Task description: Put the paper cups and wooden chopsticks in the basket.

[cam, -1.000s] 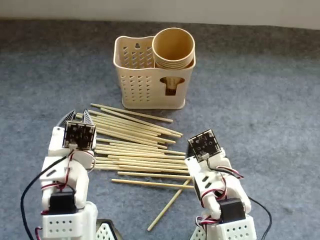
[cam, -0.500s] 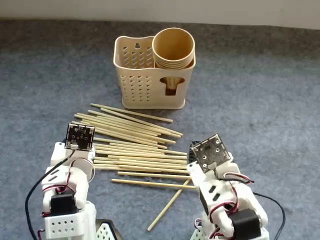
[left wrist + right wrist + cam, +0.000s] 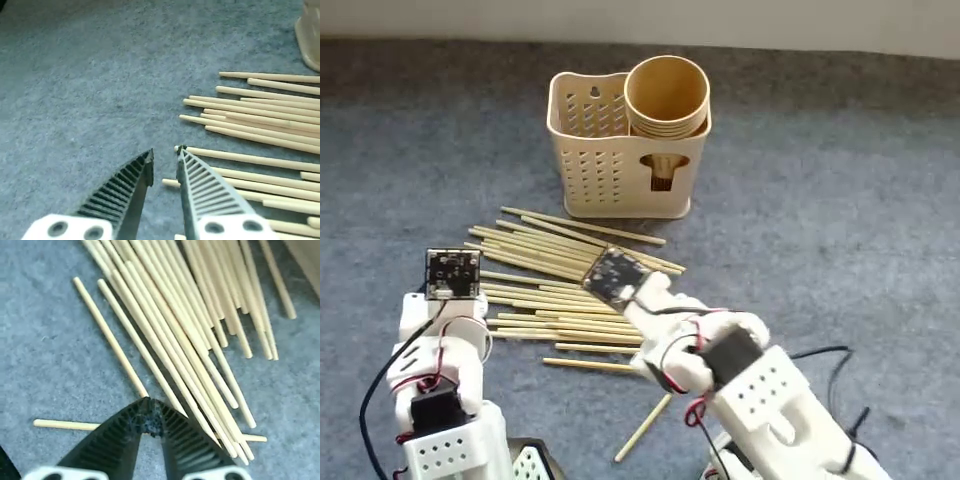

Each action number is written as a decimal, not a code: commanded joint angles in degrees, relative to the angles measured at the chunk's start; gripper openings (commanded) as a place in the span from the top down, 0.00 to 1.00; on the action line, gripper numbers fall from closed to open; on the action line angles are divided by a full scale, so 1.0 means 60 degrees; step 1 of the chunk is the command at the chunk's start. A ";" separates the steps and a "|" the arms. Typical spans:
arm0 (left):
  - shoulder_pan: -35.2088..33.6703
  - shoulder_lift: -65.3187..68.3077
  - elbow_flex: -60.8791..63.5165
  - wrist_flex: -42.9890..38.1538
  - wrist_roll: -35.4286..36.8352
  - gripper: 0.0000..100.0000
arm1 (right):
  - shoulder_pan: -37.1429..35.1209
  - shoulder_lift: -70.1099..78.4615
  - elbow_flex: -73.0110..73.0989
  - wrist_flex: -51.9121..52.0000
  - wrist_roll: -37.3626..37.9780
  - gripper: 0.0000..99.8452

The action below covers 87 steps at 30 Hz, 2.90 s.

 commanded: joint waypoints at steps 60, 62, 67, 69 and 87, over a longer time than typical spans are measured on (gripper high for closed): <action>-0.0916 -0.0022 0.0095 -0.0630 0.0088 0.90 | -0.2161 0.6894 0.0051 -0.4286 0.0073 0.94; -0.0916 -0.0022 0.0110 -0.0630 0.0088 0.90 | -0.2161 0.6967 -0.0359 -0.4125 0.0073 0.98; -0.0916 -0.0022 0.0110 -0.0630 0.0088 0.90 | -0.1971 0.6381 -0.0711 -0.3641 0.0044 0.99; -0.0901 -0.0022 0.0110 -0.0630 0.0088 0.90 | -0.1751 0.5883 -0.0696 -0.3348 0.0029 0.99; -0.0901 -0.0022 0.0125 -0.0630 0.0073 0.90 | -0.0637 0.0198 -0.0696 -0.1223 -0.1788 0.99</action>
